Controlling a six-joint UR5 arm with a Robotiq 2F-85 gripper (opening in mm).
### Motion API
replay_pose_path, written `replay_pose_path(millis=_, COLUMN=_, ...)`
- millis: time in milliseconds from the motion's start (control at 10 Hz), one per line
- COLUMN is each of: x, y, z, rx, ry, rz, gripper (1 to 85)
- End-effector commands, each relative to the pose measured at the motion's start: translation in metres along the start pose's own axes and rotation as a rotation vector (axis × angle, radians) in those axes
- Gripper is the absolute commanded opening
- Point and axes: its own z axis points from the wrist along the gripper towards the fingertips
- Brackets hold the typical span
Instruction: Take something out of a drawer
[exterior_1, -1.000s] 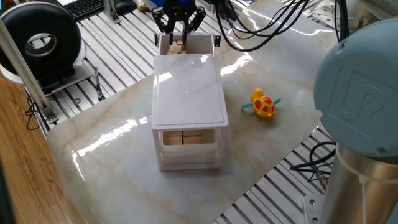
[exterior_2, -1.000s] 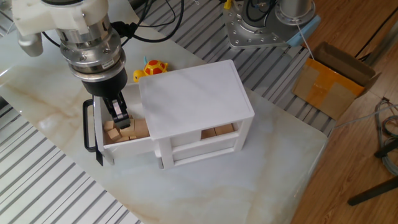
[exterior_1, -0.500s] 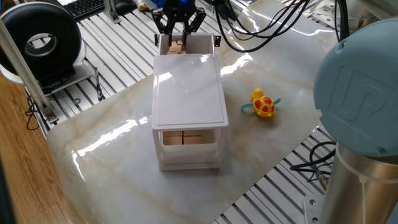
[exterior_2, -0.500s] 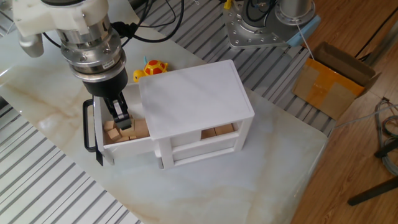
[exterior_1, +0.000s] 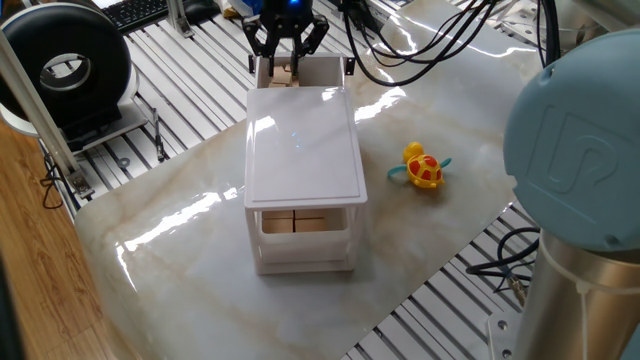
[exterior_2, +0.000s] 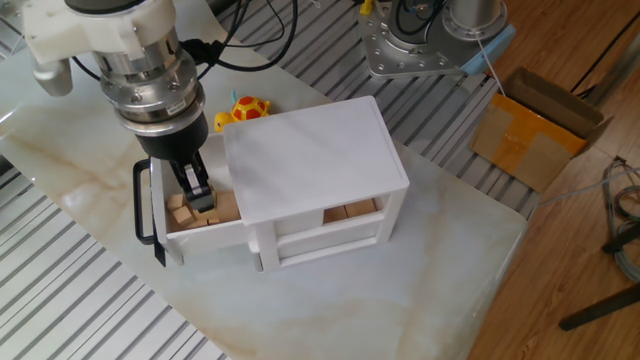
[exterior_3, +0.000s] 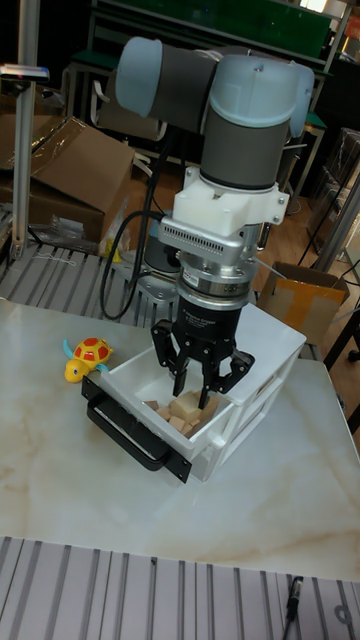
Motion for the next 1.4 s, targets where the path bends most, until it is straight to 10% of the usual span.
replay_pose_path(millis=0, x=0.002, y=-0.002, z=0.002, rx=-0.006, ry=0.009, rz=0.007, gripper=38.7)
replay_pose_path(millis=1300, x=0.001, y=-0.008, z=0.001, rx=0.012, ry=-0.002, rz=-0.043, gripper=40.0)
